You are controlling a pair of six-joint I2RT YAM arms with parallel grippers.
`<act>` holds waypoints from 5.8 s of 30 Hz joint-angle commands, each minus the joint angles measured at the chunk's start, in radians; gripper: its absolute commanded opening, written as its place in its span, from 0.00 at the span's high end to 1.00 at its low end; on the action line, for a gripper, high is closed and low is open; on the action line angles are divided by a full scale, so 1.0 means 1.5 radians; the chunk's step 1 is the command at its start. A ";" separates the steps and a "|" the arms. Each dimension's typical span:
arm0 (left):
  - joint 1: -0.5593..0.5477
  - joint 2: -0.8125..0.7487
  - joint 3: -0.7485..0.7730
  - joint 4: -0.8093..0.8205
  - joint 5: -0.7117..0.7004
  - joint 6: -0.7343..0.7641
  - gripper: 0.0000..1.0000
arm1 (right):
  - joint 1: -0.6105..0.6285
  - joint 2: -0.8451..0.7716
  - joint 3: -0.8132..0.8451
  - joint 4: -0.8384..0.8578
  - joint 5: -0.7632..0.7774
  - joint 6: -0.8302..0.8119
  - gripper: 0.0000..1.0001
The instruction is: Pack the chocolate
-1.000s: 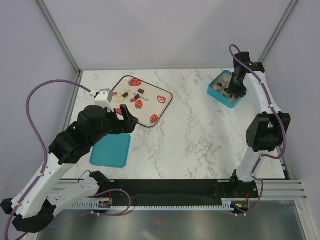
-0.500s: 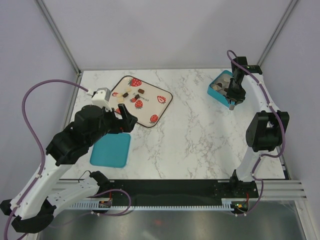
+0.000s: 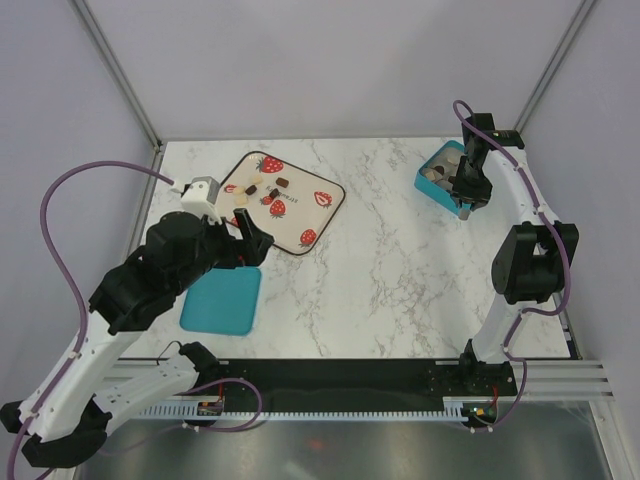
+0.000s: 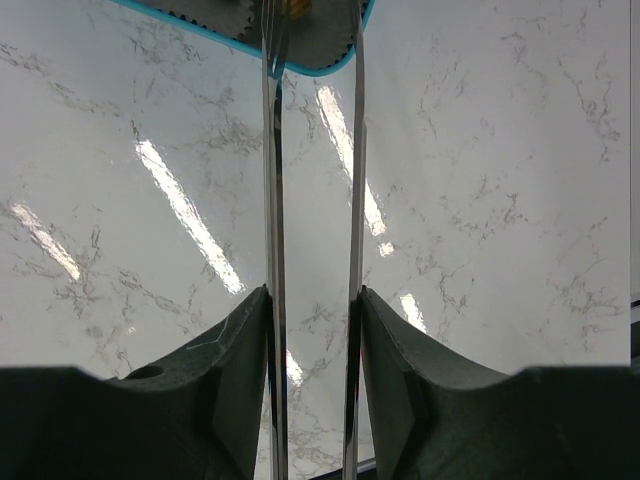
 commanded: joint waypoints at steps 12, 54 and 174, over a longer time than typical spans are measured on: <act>-0.003 -0.015 0.014 0.006 -0.001 -0.024 0.01 | -0.002 -0.052 0.096 -0.068 -0.034 0.004 0.52; -0.003 -0.244 -0.319 0.119 -0.017 0.011 0.01 | 0.357 -0.466 -0.635 0.379 0.016 0.113 0.49; -0.008 0.034 -0.284 0.095 0.373 -0.072 0.98 | 0.582 -0.626 -0.686 0.767 -0.413 -0.775 0.14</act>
